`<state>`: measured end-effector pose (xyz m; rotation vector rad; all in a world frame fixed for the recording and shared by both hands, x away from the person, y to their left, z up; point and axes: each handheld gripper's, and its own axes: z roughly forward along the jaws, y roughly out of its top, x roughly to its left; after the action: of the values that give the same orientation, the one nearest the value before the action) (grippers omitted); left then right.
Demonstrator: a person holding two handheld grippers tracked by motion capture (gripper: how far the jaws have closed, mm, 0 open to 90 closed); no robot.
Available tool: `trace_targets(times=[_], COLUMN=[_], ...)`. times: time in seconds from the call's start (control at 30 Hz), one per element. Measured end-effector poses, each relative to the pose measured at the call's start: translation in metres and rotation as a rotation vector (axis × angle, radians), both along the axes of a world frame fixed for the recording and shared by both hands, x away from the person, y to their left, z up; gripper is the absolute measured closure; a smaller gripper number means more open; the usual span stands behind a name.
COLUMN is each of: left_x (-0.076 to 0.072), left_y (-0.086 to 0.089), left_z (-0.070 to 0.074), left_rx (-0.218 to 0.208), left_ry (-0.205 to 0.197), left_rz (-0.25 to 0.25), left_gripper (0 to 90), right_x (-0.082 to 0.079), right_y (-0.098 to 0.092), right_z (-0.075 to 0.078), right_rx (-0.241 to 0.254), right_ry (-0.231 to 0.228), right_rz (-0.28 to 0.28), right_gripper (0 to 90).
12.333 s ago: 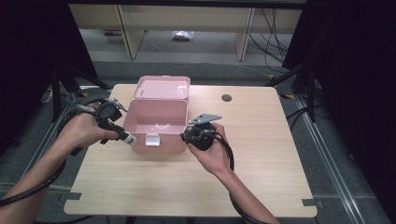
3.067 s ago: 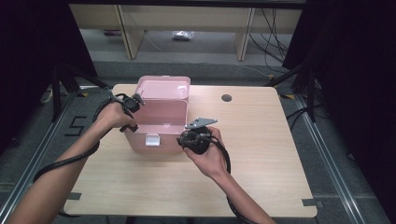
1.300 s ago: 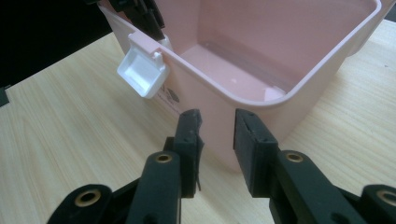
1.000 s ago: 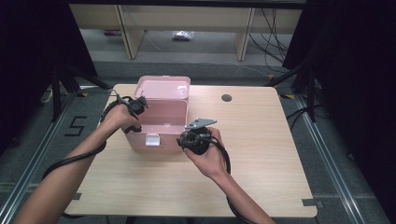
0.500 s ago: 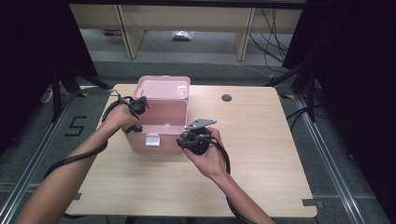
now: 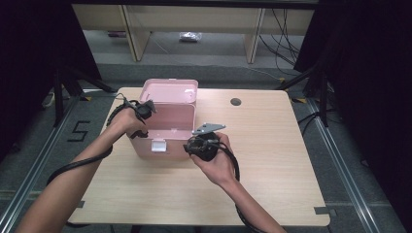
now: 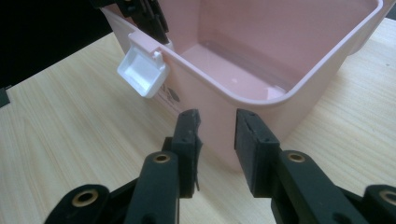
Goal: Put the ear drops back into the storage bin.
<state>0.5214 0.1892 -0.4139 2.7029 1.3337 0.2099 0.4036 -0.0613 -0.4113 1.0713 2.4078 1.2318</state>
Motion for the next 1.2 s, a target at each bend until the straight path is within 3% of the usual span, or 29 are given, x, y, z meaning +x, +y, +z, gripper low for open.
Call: trace_targets(times=[0.23,0.37,0.6,0.7,0.73,0.87,0.93,0.97,1.03,1.1,1.13,1.17,1.2], left_x=[0.000,0.000,-0.002,-0.002,-0.003,-0.005,-0.006,-0.007,-0.009,-0.008,-0.010,-0.012,-0.011], left_y=[0.000,0.000,0.000,0.000,-0.001,-0.003,-0.003,-0.004,-0.004,-0.003,-0.003,-0.004,-0.002], left_z=[0.001,0.003,0.008,0.012,0.012,0.019,0.019,0.022,0.023,0.027,0.028,0.030,0.031], left_rx=[0.012,0.010,-0.004,-0.003,-0.010,-0.004,-0.010,0.001,-0.018,-0.005,-0.013,-0.022,-0.025], left_ry=[-0.020,-0.010,-0.035,-0.041,-0.059,-0.052,-0.073,-0.059,-0.087,-0.096,-0.095,-0.099,-0.124], left_rz=[0.001,0.009,0.019,0.003,0.001,-0.007,-0.007,-0.009,-0.003,-0.030,-0.020,-0.006,-0.036], left_gripper=[68.8,67.8,65.8,64.5,63.7,62.9,62.5,62.1,61.8,61.7,61.4,61.3,61.1], right_x=[0.001,0.000,0.001,0.000,0.000,0.000,0.001,0.002,0.002,0.002,0.001,0.002,0.002], right_y=[-0.001,-0.001,-0.001,-0.001,-0.001,-0.001,-0.001,-0.001,-0.002,-0.003,-0.002,-0.003,-0.004], right_z=[0.000,0.001,0.001,0.001,0.002,0.002,0.002,0.002,0.002,0.003,0.004,0.004,0.004], right_rx=[-0.001,0.002,-0.004,0.000,-0.001,0.001,0.001,-0.005,-0.007,-0.008,0.002,-0.003,-0.002], right_ry=[-0.005,0.000,-0.009,-0.002,-0.003,-0.003,-0.007,-0.024,-0.029,-0.027,-0.006,-0.018,-0.023], right_rz=[0.004,0.000,0.001,-0.001,0.000,-0.002,0.001,0.005,0.008,0.006,-0.004,-0.003,-0.004], right_gripper=[70.0,70.0,69.7,69.5,69.5,69.2,69.1,69.1,69.0,68.9,68.8,68.8,68.7])
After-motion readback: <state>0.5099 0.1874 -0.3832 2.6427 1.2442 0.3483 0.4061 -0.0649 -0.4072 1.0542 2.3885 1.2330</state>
